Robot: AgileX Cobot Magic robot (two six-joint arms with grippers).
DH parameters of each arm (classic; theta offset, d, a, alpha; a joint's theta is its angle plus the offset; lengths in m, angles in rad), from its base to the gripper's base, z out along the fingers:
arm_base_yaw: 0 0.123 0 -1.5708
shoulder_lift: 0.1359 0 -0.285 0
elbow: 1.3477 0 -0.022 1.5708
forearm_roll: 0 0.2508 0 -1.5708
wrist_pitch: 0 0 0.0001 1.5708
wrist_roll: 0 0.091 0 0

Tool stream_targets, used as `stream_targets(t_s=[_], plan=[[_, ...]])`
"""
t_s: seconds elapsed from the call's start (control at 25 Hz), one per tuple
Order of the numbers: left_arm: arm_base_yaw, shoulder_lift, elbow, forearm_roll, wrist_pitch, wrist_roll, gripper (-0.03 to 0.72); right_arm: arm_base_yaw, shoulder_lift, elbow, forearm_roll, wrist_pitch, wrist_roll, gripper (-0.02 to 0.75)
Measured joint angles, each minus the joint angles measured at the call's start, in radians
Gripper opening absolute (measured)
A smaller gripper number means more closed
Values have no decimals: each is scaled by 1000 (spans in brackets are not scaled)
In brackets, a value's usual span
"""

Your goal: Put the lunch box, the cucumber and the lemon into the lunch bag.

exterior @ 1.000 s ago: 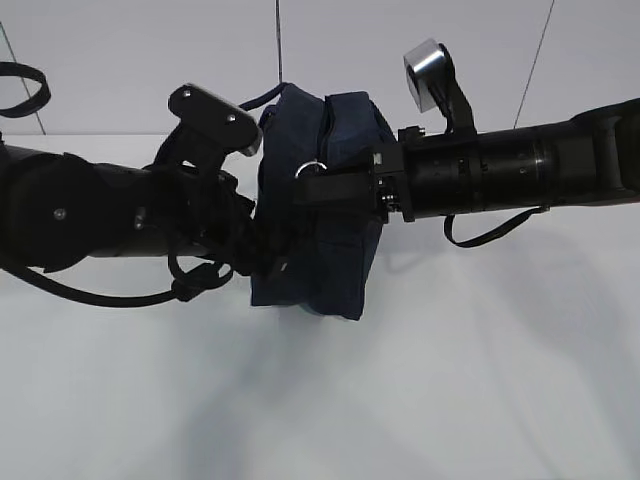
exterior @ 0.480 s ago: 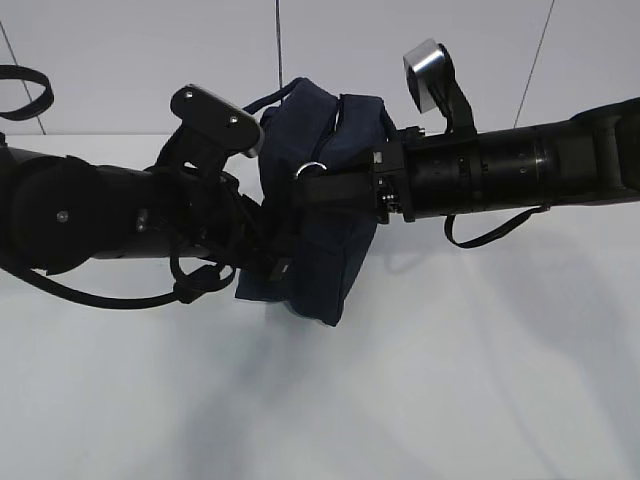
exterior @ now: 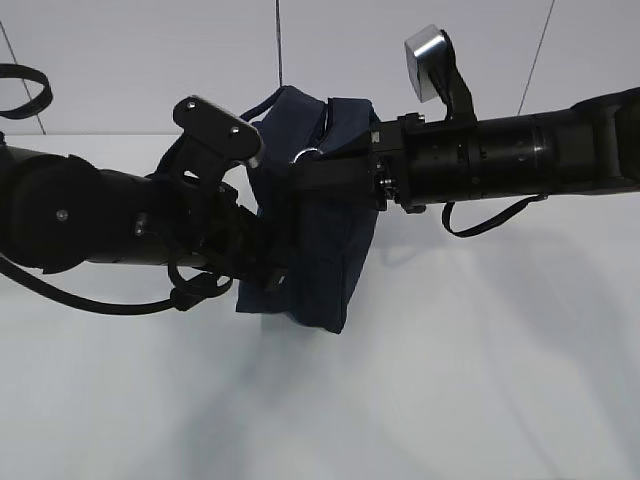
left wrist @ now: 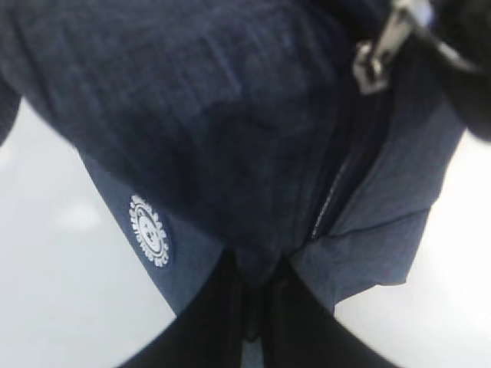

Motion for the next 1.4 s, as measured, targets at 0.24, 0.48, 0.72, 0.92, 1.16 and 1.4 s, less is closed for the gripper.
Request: stream_targets(t_s=[0.24,0.48,0.72,0.92,1.16,1.4], plan=[[0,0,0,-4,21,0,1,0,-8,-42,-9,-13,23,1],[0,-2,-2,-4,32,0,1,-2,-8,-87,-29,-26,33,1],[0,-4,-3,-5,42,0,1,-4,-8,-112,-52,-50,41,1],[0,-4,-3,-5,62,0,0,-4,-12,-115,-46,-93,41,1],[0,-4,-3,-5,78,0,0,-4,-14,-120,-43,-157,41,1],[-24,-4,-3,-5,91,0,0,-4,-14,-163,-60,-225,41,1]])
